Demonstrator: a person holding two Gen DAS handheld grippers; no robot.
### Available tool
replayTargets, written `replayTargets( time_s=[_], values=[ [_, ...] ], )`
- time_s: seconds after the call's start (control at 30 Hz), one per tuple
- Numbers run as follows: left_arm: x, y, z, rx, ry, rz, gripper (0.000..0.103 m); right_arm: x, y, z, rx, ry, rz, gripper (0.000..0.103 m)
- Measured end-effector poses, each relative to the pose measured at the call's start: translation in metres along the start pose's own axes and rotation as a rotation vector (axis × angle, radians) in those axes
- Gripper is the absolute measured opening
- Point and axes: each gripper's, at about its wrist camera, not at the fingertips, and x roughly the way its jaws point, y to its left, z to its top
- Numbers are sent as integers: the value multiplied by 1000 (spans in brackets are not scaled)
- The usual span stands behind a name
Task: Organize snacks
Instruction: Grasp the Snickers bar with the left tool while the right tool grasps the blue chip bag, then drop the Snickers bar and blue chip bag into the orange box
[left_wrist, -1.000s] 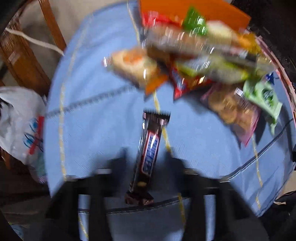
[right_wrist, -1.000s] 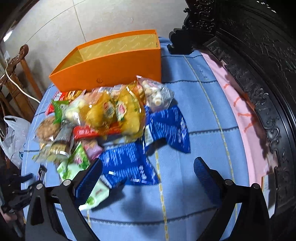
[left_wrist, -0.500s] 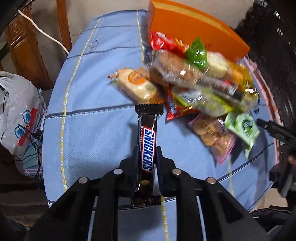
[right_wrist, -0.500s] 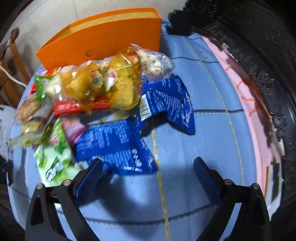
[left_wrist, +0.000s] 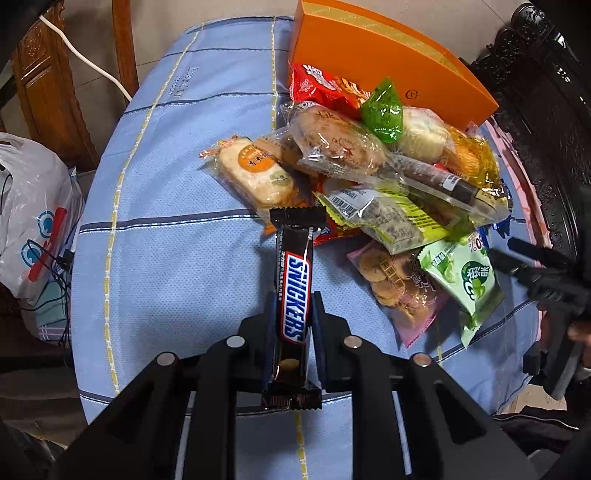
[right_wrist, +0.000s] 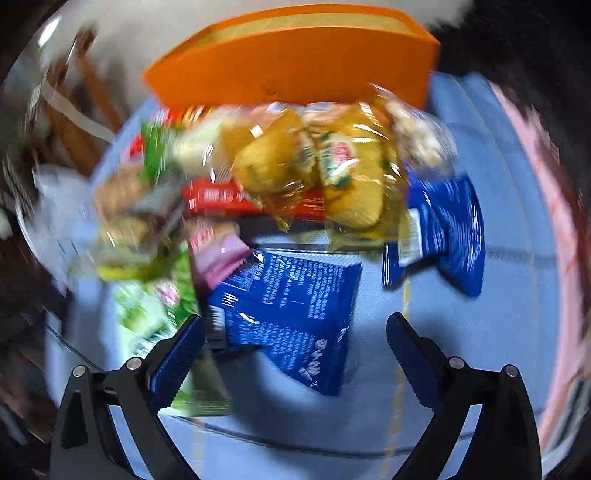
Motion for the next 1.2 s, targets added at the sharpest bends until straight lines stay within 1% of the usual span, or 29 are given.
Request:
replayTargets(
  time_s=[0.03,0.07,0.13,0.23,0.27,0.3,0.33,0.37,0.4,0.43,0.47,0.5,0.7,0.77,0.87,0.9,1.0,1.03,1.1,1.17,1.2],
  values=[
    [2,-2,1,4,5,-1,17,6,8,2,-73,-4,-38,99],
    [3,-5,1,8,6,-1,17,10,12,3,-109,-7,-40,99],
    [5,-9,2,18,11,-3,17,27,17,8,-150,24,0,99],
    [8,-15,4,28,25,-5,17,54,26,12,-150,68,73,100],
    [8,-16,5,31,25,-4,17,55,32,10,-174,43,52,100],
    [7,-17,5,34,22,-4,17,58,41,9,-237,43,23,100],
    [6,-18,6,36,19,-9,17,58,43,9,-251,57,7,92],
    [5,-18,6,35,16,-10,17,56,42,11,-233,73,22,67],
    [5,-18,6,34,15,-8,17,49,41,10,-226,69,37,51],
    [4,-17,6,29,14,-8,17,43,39,10,-228,66,49,46],
    [4,-14,6,22,13,-9,17,38,37,8,-228,70,35,40],
    [3,-13,6,16,12,-10,17,32,32,5,-225,69,15,38],
    [-5,-14,11,27,-13,-25,17,-7,-17,-7,-76,23,85,38],
    [-12,-17,15,34,-30,-38,17,-21,-22,-3,-48,1,95,38],
    [-28,-23,25,48,-67,-57,17,-45,-29,5,-19,-68,120,38],
    [-33,-25,30,50,-77,-66,17,-52,-25,8,-14,-87,126,38],
    [-53,-35,52,94,-130,-76,17,-73,-27,29,-8,-165,136,38],
    [-58,-37,60,106,-144,-79,17,-80,-29,42,-4,-199,140,38],
    [-70,-47,90,132,-184,-100,17,-91,-31,65,6,-252,141,38],
    [-79,-58,121,166,-232,-85,17,-100,-37,91,31,-307,134,38],
    [-82,-66,139,184,-258,-83,17,-103,-43,109,51,-338,131,38]
  ],
)
